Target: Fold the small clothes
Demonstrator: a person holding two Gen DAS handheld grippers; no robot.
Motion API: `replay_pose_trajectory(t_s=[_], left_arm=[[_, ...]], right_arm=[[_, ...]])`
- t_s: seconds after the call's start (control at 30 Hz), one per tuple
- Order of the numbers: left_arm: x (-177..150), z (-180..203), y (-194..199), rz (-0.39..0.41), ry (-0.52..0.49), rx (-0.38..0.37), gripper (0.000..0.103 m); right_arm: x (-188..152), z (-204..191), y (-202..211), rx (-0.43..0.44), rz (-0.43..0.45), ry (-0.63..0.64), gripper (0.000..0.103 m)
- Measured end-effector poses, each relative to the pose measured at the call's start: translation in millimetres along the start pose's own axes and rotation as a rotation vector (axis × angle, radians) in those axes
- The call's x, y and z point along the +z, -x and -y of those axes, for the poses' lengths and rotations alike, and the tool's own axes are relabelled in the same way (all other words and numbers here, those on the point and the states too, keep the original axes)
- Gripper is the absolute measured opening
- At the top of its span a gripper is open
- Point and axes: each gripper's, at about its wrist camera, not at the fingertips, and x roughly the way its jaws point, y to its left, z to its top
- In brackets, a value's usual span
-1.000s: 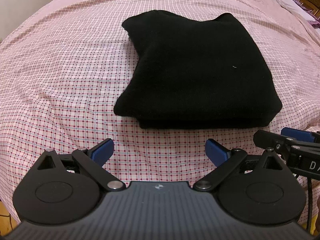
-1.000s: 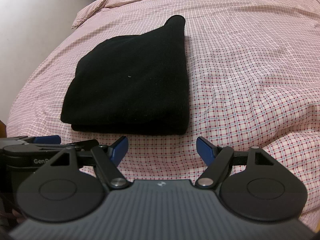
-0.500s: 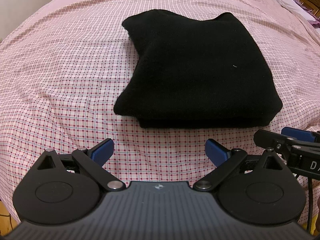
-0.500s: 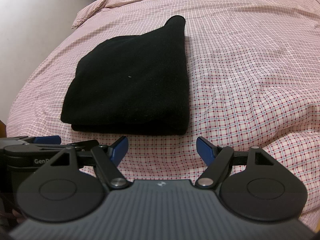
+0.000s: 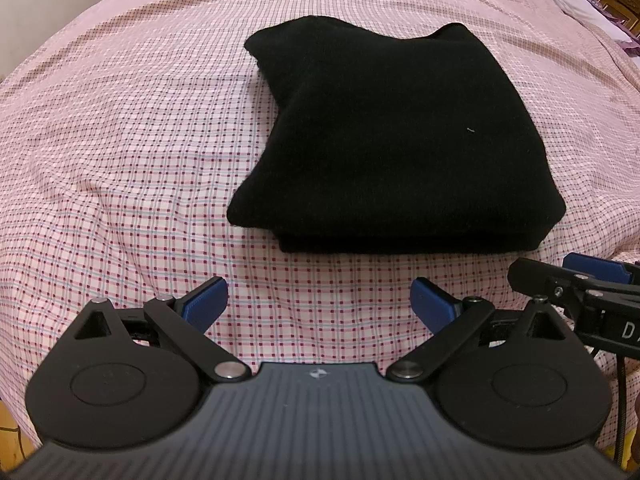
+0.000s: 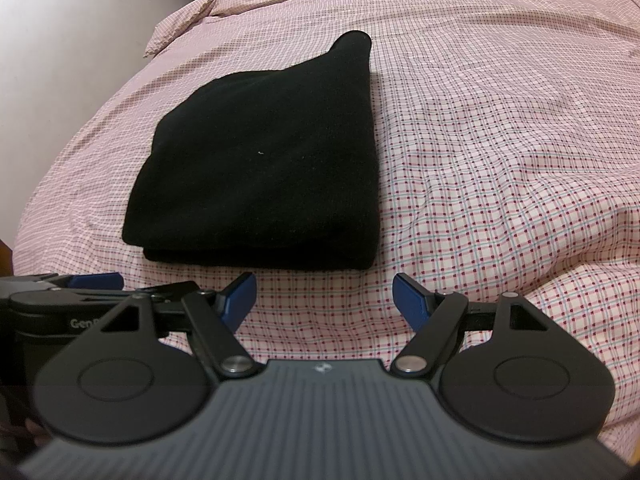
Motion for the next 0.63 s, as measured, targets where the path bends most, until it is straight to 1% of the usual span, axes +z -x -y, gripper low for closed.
replay_pose_trajectory(t_s=[0.63], left_arm=[[1.6, 0.8, 0.9, 0.001, -0.001, 0.001, 0.1]], right_arm=[[0.9, -1.1, 0.6, 0.0, 0.002, 0.004, 0.076]])
